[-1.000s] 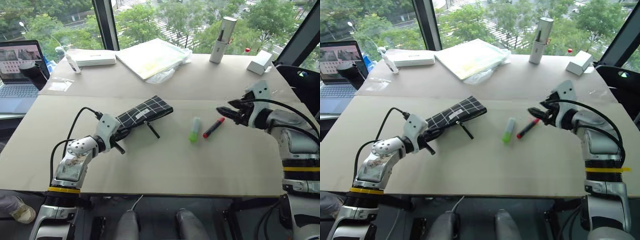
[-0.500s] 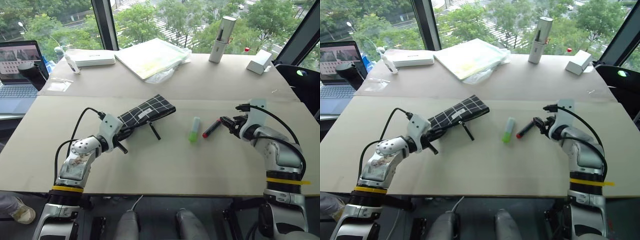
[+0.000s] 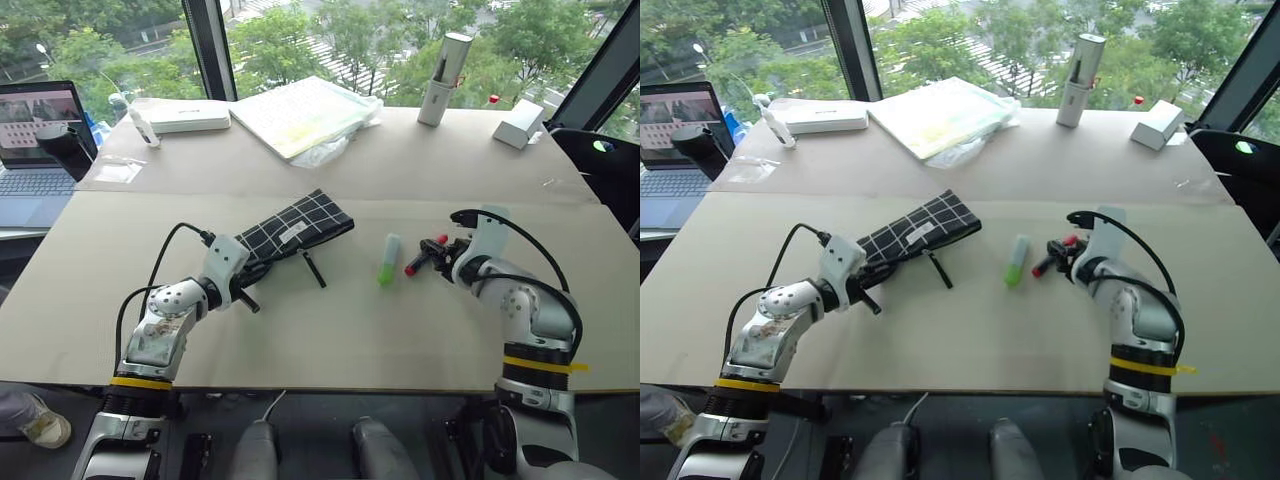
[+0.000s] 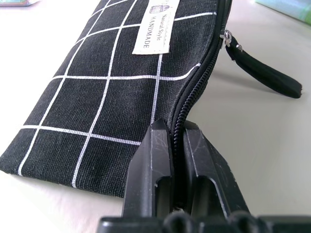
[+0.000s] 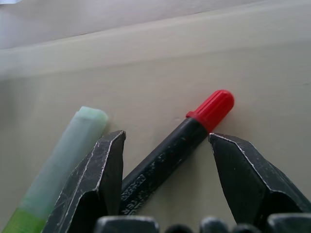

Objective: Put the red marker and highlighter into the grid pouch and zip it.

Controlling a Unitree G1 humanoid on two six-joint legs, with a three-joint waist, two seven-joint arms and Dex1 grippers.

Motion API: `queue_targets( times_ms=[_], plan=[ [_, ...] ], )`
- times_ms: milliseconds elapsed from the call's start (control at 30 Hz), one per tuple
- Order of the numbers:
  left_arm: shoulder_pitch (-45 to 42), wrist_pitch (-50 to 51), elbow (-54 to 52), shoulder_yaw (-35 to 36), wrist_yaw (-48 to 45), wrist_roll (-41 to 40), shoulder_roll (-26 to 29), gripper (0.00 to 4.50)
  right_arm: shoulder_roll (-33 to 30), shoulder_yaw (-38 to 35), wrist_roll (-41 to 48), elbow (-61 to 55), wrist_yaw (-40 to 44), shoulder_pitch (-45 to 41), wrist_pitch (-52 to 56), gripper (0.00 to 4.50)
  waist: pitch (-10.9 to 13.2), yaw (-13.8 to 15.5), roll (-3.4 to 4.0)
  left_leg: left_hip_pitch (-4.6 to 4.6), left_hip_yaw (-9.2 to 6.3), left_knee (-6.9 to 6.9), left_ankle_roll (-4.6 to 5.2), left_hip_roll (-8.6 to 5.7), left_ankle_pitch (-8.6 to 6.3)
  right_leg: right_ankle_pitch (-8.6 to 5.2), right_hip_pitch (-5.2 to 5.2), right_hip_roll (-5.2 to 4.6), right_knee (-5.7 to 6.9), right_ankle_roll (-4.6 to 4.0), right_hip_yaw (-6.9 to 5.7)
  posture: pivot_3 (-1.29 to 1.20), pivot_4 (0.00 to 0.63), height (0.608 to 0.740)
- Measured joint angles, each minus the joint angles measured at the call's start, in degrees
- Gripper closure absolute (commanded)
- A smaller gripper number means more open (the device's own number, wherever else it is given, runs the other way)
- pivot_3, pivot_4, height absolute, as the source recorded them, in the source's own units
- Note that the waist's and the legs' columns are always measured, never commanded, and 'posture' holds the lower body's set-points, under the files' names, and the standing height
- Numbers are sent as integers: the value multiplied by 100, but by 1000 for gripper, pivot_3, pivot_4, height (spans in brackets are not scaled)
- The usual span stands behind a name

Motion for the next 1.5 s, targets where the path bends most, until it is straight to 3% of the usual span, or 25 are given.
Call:
queue_targets(
  times_ms=[600, 1100, 1500],
  plan=[
    [234, 145, -374, 87, 274, -53, -38, 4500, -266, 1228, -601, 292, 186, -196, -519, 1425, 0, -10, 0, 1, 0, 0, 0, 0, 0, 0, 1, 0, -1, 0, -1, 0, 150, 740],
    [333, 261, -461, 119, 352, -116, -52, 4500, -248, 1377, -862, 559, 236, -270, -919, 1425, 0, -3, 0, 1, -1, 0, 0, 0, 0, 0, 2, 0, -1, 0, -2, 0, 150, 740],
    [222, 326, -458, 131, 324, -122, -28, 4500, -806, 1796, -1328, 187, 432, -1, -1085, 1425, -1, 5, -1, 2, -1, 0, 0, 0, 0, 0, 5, 0, -3, 0, -2, 0, 150, 740]
  ],
)
